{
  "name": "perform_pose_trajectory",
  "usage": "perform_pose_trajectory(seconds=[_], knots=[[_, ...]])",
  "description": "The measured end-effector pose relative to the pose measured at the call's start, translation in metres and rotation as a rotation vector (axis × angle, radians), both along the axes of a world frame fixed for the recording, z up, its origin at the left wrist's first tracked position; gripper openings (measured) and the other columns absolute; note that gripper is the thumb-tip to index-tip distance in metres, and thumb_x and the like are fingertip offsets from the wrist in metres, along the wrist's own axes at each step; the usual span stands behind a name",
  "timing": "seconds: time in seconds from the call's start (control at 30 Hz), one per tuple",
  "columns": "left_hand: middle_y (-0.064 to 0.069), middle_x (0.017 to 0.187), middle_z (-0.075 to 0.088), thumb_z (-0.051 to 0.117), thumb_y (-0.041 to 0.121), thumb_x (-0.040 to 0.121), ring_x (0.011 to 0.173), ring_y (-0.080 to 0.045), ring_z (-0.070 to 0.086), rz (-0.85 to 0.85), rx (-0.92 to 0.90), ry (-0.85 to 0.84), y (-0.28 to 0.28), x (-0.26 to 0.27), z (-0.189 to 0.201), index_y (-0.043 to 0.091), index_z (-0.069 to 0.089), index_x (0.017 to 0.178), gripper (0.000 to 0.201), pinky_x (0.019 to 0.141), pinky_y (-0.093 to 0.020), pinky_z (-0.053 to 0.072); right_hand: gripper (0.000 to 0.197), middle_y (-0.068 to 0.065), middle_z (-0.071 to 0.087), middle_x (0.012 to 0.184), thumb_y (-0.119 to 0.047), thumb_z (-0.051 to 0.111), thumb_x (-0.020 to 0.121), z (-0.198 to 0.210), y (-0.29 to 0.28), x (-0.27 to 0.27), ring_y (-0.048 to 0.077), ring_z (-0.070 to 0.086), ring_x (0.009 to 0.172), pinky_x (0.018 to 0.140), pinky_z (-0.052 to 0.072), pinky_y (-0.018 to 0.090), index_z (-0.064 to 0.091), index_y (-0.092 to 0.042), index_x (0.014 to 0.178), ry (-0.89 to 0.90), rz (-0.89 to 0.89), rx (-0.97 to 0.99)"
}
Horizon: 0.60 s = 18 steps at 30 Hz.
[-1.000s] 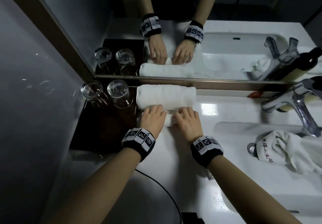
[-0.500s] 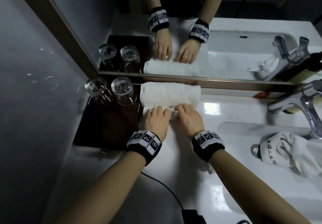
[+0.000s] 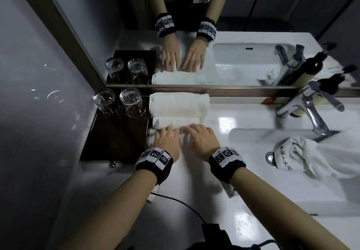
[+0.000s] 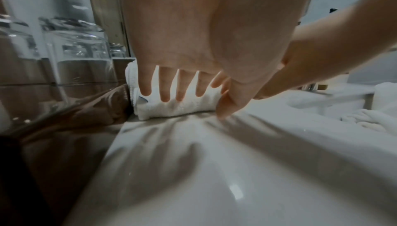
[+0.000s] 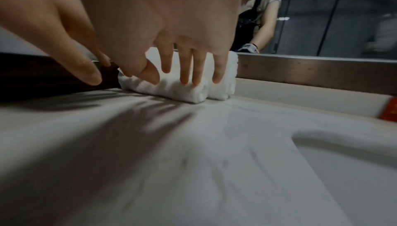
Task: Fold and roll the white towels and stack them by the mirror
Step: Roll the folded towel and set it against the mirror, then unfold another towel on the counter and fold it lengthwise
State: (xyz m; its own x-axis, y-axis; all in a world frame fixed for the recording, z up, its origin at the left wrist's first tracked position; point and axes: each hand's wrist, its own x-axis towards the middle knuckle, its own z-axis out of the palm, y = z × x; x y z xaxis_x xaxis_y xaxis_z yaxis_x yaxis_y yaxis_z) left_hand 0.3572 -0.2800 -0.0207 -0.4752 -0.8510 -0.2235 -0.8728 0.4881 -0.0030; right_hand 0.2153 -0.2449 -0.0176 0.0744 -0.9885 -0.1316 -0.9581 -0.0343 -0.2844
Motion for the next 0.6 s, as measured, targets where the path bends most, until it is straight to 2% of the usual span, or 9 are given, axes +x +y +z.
perform_pose_trajectory(seconds=[0.1,0.27,0.43,0.6], knots=[[-0.008,0.150,0.026,0.051,0.015,0.082,0.135,-0.028,0.028,-0.043,0.022,0.006,0.004,0.008,0.001,0.016,0.038,0.134,0.054,0.109,-0.043,0.028,0.050,-0.001,0.044,0.142,-0.011,0.039,0.088,0.001,0.023,-0.003,0.018,0.036,0.132,0.106,0.030,0.036,0.042,-0.023,0.136,-0.013,-0.045,-0.024],[-0.002,0.140,0.039,0.049,0.015,0.085,0.126,-0.022,0.040,-0.163,0.026,0.045,0.016,-0.001,-0.003,0.020,0.047,0.128,0.044,0.102,-0.038,0.031,0.042,0.004,0.052,0.131,-0.012,0.043,0.088,-0.007,0.066,-0.015,0.023,0.042,0.126,0.101,0.033,0.035,0.050,-0.017,0.129,-0.028,-0.174,-0.014],[0.001,0.129,0.047,0.045,0.013,0.087,0.121,-0.020,0.043,-0.341,0.072,0.097,0.048,-0.037,-0.011,0.022,0.051,0.124,0.039,0.101,-0.036,0.027,0.035,0.004,0.057,0.122,-0.013,0.045,0.089,-0.017,0.116,-0.049,0.025,0.048,0.119,0.095,0.037,0.036,0.056,-0.016,0.122,-0.007,-0.332,0.001],[0.003,0.133,0.045,0.044,0.016,0.088,0.126,-0.018,0.038,-0.478,0.106,0.113,0.074,-0.080,-0.007,0.025,0.048,0.127,0.040,0.108,-0.036,0.021,0.039,0.006,0.063,0.111,-0.001,0.053,0.076,-0.015,0.165,-0.100,0.030,0.054,0.109,0.085,0.040,0.037,0.062,-0.012,0.113,-0.002,-0.536,-0.063]])
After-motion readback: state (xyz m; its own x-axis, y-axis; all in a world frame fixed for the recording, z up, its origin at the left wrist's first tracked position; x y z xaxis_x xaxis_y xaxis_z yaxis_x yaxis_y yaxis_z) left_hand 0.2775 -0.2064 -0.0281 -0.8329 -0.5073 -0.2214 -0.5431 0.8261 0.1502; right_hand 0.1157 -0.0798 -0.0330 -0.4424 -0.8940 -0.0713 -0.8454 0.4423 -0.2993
